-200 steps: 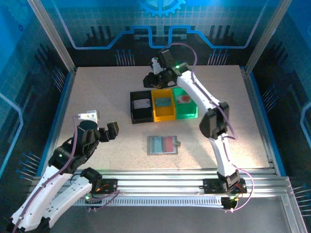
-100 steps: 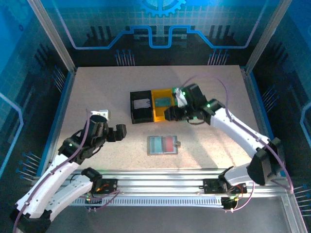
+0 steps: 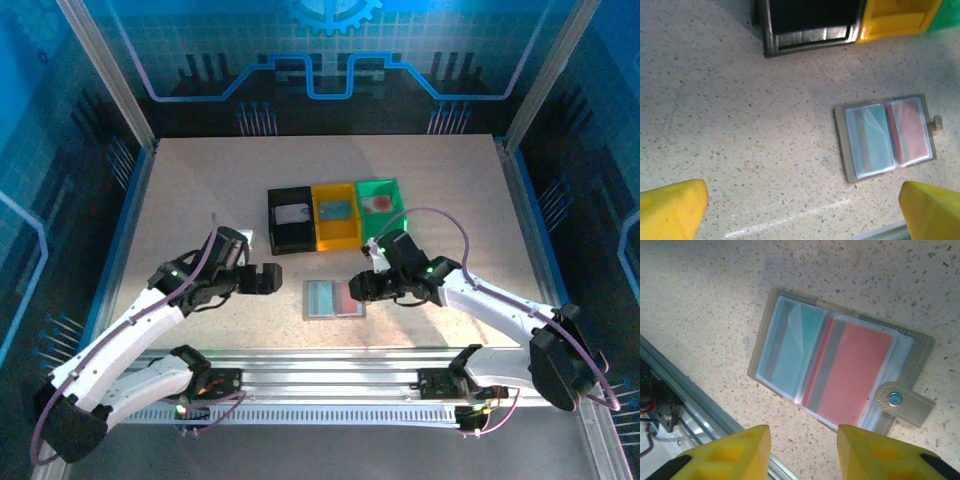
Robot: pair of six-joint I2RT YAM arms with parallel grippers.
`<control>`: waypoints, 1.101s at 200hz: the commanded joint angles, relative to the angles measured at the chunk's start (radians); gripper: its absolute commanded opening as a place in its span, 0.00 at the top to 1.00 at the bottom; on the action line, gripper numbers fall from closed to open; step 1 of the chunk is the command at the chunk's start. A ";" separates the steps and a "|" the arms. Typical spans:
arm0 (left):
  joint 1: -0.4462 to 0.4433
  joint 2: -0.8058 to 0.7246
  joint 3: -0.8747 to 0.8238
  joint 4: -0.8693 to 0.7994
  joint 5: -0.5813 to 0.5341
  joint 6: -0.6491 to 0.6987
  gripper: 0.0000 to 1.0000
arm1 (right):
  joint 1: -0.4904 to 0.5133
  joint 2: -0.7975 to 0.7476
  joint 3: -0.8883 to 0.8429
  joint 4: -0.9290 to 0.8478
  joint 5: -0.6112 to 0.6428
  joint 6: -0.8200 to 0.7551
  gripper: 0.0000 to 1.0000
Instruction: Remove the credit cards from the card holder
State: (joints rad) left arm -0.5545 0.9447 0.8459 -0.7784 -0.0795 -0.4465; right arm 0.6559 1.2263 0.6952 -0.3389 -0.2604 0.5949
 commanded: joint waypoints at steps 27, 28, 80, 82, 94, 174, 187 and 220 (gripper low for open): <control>-0.127 0.102 0.042 0.011 -0.001 -0.128 0.01 | 0.009 0.047 -0.040 0.095 0.023 0.016 0.75; -0.127 0.104 0.041 0.014 -0.002 -0.130 0.01 | 0.009 0.049 -0.040 0.095 0.024 0.016 0.75; -0.147 0.149 -0.036 0.177 0.048 -0.298 0.01 | 0.008 0.139 -0.026 0.141 0.018 -0.010 0.85; -0.147 0.151 -0.040 0.182 0.049 -0.304 0.01 | 0.007 0.143 -0.026 0.145 0.017 -0.012 0.85; -0.153 0.161 -0.059 0.210 0.052 -0.337 0.01 | 0.005 0.171 -0.032 0.166 0.012 -0.017 0.88; -0.214 0.193 -0.109 0.307 0.036 -0.469 0.01 | -0.030 0.276 -0.068 0.280 -0.022 -0.036 0.98; -0.226 0.199 -0.117 0.329 0.037 -0.492 0.01 | -0.030 0.293 -0.079 0.298 -0.023 -0.026 0.99; -0.268 0.231 -0.135 0.392 0.017 -0.536 0.01 | -0.032 0.283 -0.090 0.310 -0.032 -0.018 1.00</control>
State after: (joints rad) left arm -0.7940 1.1515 0.7319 -0.4511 -0.0475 -0.9249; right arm 0.6334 1.5135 0.6243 -0.0643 -0.2794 0.5762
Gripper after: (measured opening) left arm 0.991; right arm 0.040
